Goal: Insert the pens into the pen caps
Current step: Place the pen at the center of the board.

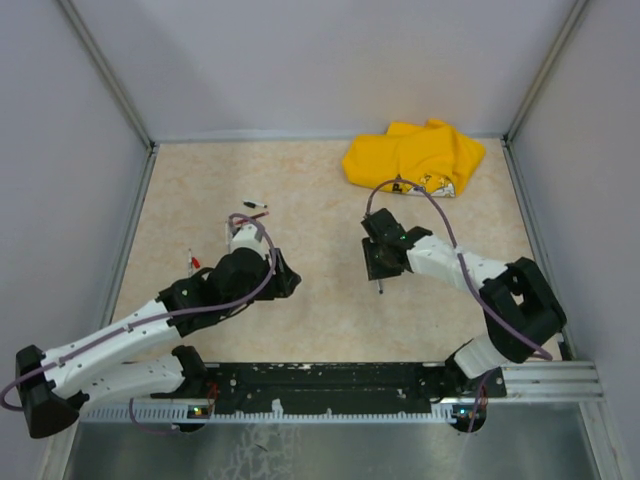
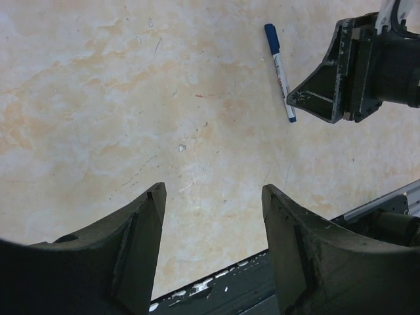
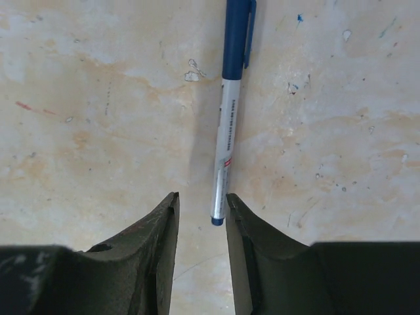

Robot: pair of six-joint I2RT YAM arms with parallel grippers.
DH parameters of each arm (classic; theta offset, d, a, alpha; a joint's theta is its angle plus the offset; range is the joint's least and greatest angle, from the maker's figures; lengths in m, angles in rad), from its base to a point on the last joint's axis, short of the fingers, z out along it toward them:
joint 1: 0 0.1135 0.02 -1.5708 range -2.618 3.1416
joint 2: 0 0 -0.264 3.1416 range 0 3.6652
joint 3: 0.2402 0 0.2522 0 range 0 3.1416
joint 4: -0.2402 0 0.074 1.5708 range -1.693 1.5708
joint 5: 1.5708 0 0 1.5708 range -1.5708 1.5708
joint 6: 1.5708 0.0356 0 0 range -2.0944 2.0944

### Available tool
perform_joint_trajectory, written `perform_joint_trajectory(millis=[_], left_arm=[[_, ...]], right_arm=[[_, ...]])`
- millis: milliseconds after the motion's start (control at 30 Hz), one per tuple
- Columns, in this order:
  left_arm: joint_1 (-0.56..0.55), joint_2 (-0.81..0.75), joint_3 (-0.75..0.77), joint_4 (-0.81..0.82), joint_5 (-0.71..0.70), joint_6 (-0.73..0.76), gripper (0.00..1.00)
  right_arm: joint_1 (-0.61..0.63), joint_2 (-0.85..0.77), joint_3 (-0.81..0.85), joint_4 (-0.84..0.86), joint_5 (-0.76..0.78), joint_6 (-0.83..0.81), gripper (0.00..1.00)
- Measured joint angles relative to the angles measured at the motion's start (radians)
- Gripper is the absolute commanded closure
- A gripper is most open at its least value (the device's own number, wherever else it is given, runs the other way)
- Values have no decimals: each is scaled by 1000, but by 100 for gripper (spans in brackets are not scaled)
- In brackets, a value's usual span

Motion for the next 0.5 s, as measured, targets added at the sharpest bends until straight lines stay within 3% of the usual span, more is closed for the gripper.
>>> perform_joint_trajectory(millis=[233, 500], left_arm=[[70, 38, 72, -8, 20, 44, 35], [306, 90, 122, -60, 71, 147, 36]], right_arm=[[-2, -197, 1, -34, 6, -25, 64], [-2, -403, -3, -53, 3, -40, 64]])
